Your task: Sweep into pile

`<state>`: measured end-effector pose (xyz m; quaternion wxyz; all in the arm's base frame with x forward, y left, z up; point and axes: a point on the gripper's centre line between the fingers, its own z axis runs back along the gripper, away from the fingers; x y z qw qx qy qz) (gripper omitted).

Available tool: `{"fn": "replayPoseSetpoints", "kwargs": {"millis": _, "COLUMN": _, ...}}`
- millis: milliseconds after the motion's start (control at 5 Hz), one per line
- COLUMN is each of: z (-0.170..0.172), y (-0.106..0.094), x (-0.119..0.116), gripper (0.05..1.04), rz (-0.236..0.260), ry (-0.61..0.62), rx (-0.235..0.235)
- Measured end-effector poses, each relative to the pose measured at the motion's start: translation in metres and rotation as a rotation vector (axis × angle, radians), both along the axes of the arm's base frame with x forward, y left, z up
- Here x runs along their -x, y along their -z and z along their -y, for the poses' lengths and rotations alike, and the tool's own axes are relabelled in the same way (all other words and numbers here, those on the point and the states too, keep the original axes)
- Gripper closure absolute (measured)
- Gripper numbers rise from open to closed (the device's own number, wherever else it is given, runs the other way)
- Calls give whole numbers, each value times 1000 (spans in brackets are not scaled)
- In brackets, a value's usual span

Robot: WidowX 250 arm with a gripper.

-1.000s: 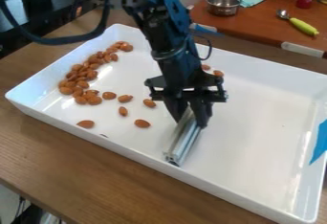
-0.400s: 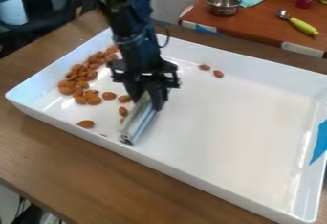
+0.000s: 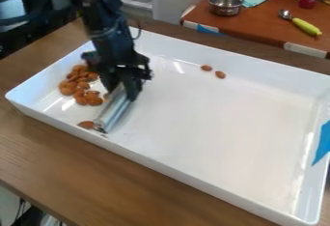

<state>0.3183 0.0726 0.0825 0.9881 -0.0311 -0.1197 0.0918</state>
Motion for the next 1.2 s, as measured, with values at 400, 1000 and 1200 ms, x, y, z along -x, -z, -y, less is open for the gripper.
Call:
{"fn": "replayPoseSetpoints", "kwargs": {"millis": 400, "z": -45, "y": 1, "x": 3, "gripper": 702, "rz": 38, "ry": 22, "rx": -74}}
{"fn": "replayPoseSetpoints", "kwargs": {"millis": 1000, "z": -21, "y": -32, "x": 9, "gripper": 702, "rz": -68, "ry": -36, "rx": 226}}
{"fn": "replayPoseSetpoints", "kwargs": {"millis": 1200, "z": 7, "y": -62, "x": -7, "gripper": 702, "rz": -35, "ry": -31, "rx": 292}}
